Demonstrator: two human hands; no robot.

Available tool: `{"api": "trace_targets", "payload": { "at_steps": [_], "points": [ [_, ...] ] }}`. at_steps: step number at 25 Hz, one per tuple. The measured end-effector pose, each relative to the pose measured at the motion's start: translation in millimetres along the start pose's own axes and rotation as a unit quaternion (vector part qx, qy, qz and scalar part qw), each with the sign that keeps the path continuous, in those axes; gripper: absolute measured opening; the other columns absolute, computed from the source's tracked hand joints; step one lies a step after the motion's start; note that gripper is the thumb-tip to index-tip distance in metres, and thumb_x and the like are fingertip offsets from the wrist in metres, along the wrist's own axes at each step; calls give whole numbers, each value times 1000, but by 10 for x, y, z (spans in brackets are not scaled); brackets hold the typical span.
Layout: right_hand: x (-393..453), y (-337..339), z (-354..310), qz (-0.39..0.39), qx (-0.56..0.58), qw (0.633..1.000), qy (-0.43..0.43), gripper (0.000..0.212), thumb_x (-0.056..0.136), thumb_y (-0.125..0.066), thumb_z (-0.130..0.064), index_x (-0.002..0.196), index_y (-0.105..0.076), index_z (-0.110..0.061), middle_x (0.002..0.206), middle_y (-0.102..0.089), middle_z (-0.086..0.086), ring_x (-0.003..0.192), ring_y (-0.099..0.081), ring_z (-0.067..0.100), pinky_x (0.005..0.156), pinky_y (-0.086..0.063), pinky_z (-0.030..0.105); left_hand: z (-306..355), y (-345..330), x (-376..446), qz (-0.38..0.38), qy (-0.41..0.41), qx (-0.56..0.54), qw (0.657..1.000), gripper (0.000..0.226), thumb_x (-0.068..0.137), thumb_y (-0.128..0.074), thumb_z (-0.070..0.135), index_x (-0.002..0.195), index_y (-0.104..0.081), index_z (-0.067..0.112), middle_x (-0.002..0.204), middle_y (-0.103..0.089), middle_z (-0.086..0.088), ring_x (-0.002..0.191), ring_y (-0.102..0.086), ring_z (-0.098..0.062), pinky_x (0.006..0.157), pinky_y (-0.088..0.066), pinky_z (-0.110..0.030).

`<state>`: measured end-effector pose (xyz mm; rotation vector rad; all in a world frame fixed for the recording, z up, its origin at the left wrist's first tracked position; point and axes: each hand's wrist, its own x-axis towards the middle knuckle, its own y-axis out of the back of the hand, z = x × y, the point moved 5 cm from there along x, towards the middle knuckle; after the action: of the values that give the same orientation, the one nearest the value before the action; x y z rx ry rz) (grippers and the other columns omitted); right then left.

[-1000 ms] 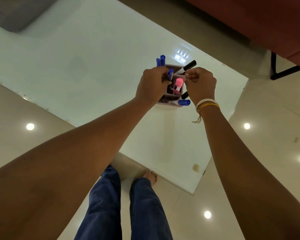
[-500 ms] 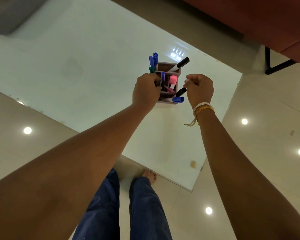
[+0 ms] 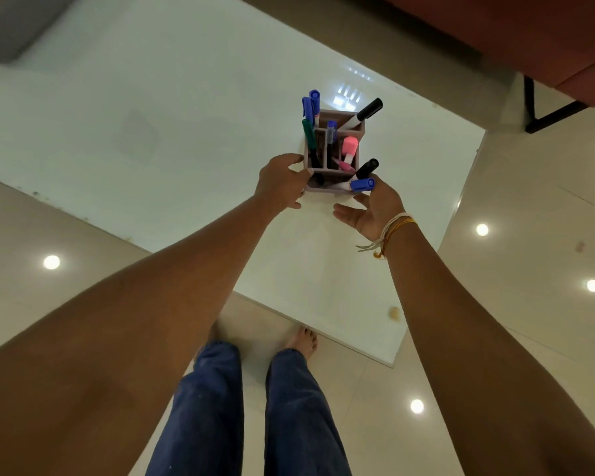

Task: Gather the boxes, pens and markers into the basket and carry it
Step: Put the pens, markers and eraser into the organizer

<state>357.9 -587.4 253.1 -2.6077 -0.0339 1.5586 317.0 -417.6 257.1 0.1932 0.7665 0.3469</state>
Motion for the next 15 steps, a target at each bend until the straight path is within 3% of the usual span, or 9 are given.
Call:
{"api": "trace_targets", "payload": {
  "at_steps": [2,6,11,15],
  "points": [
    [-12,-18,68,17,45,999,21,35,97,-56,-23,129,-55,-8,134,-49,20,94,-59,36,93,-55,50,-60,31,-19,-25,-9,-15,1000,51,91,-64,19,140,-47,14,121,-65,-14,93,-67,-26,73,-60,-39],
    [-133,-178,379,28,82,995,49,22,96,-57,-17,114,-58,-6,135,-52,25,108,-55,34,90,-56,50,-244,302,-134,15,-41,23,999,51,81,-72,13,130,-59,13,112,-71,-10,85,-71,-23,64,-61,-30],
    [-393,-399,989,49,105,991,61,26,93,-60,-13,116,-61,-3,113,-56,18,99,-57,28,88,-58,48,-610,688,-387,18,-69,47,996,49,75,-76,14,123,-65,12,108,-73,-7,76,-71,-18,51,-57,-19],
    [-587,-474,1477,56,113,990,66,21,90,-62,-10,110,-64,-2,109,-57,17,93,-59,26,80,-61,44,-928,931,-654,12,-73,49,996,50,71,-78,14,119,-68,13,98,-75,-4,67,-68,-9,48,-56,-17]
  ]
}}
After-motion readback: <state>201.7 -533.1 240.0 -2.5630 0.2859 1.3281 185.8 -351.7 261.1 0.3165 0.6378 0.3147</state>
